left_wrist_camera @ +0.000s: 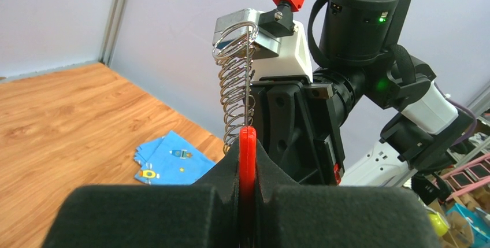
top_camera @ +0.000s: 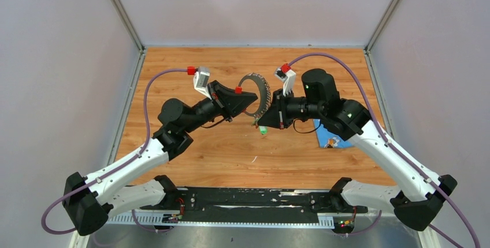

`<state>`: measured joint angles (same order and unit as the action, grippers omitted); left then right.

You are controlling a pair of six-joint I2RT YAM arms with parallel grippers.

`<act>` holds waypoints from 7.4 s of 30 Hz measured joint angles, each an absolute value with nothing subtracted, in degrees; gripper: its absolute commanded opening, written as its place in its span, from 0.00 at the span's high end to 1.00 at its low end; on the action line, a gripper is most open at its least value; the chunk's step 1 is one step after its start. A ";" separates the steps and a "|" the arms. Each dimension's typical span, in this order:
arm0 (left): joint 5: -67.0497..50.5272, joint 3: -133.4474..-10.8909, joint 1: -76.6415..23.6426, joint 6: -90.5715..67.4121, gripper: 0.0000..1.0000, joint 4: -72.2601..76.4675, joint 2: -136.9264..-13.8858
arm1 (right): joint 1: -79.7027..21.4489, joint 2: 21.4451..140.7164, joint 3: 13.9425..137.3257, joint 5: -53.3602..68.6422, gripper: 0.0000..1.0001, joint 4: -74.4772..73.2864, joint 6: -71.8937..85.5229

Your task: Remove the keys from the keyring

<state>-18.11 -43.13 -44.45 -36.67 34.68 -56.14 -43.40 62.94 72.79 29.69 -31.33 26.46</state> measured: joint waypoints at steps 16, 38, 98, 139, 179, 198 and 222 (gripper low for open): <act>-17.76 -42.59 -44.45 -39.38 1.00 36.05 -56.01 | -43.40 62.70 72.58 29.30 0.99 -31.24 27.09; -16.69 -42.68 -44.45 -47.13 1.00 35.94 -56.12 | -43.51 60.86 69.19 29.15 0.99 -29.50 27.44; -1.56 -39.62 -44.45 -77.67 1.00 32.08 -65.10 | -51.86 58.24 71.57 0.99 0.70 -35.14 27.86; 3.53 -37.45 -44.45 -78.17 1.00 25.47 -63.57 | -54.41 64.29 68.60 -4.58 0.78 -29.69 36.58; 5.19 -35.29 -44.05 -82.76 1.00 22.94 -62.30 | -58.30 66.02 65.49 -11.33 0.79 -27.73 36.36; 5.13 -34.92 -44.05 -84.47 1.00 22.59 -62.30 | -59.86 63.70 62.35 -13.58 0.87 -22.72 34.94; -5.28 -36.93 -43.97 -66.81 1.00 20.38 -65.12 | -53.56 71.24 73.78 2.15 0.99 -41.65 31.86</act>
<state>-5.28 -36.93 -43.97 -66.81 20.38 -65.12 -53.56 71.24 73.78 2.15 -41.65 31.86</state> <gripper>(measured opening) 0.028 0.010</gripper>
